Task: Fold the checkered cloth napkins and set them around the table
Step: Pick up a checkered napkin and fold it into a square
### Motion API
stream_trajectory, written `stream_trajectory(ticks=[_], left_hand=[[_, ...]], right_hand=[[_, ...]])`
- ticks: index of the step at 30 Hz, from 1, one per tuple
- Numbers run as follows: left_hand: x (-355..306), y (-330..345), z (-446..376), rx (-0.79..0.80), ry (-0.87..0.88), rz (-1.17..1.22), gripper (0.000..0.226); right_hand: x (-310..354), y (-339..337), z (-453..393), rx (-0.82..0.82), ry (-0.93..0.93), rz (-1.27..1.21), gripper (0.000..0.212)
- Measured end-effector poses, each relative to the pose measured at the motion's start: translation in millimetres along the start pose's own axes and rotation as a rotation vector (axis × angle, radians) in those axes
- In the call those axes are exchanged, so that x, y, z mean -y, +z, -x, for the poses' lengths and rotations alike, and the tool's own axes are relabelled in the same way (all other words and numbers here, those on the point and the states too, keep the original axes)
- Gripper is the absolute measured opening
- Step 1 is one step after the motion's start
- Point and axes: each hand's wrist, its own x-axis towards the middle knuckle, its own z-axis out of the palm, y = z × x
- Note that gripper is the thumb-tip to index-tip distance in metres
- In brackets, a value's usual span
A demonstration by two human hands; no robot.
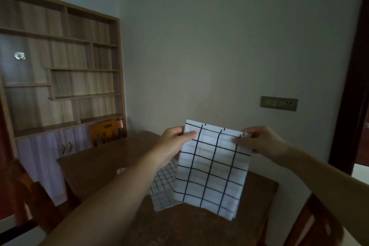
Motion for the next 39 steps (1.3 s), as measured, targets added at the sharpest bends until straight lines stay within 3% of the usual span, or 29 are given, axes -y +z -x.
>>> stream_trajectory(ticks=[3,8,11,14,23,26,32,39], left_hand=[[0.1,2.0,-0.5,-0.053,-0.008,0.086,0.014],[4.5,-4.0,-1.7,-0.074,-0.045,0.181,0.024],[4.2,-4.7,-1.2,-0.064,-0.055,0.204,0.028],[0.9,-5.2,1.0,-0.049,-0.072,0.263,0.019],[-2.4,-6.2,6.1,-0.064,-0.025,0.345,0.013],[-1.9,-5.6,7.0,-0.073,-0.03,0.352,0.01],[-2.8,-4.7,5.3,0.018,-0.069,0.392,0.026],[3.0,6.9,-2.5,-0.082,-0.118,0.333,0.029]], right_hand=[[2.9,2.5,-1.7,-0.016,-0.008,-0.138,0.016],[5.6,3.8,-2.8,-0.007,0.045,-0.393,0.031],[7.7,7.0,-4.1,-0.027,0.043,-0.398,0.025],[9.2,8.3,-5.8,-0.065,0.041,-0.409,0.011],[12.9,10.4,-7.2,-0.105,-0.009,-0.39,0.028],[13.4,8.6,-5.9,-0.092,-0.017,-0.364,0.023],[10.6,5.9,-3.2,-0.079,-0.005,-0.394,0.017],[2.4,2.0,-4.1,-0.069,0.028,-0.38,0.022]])
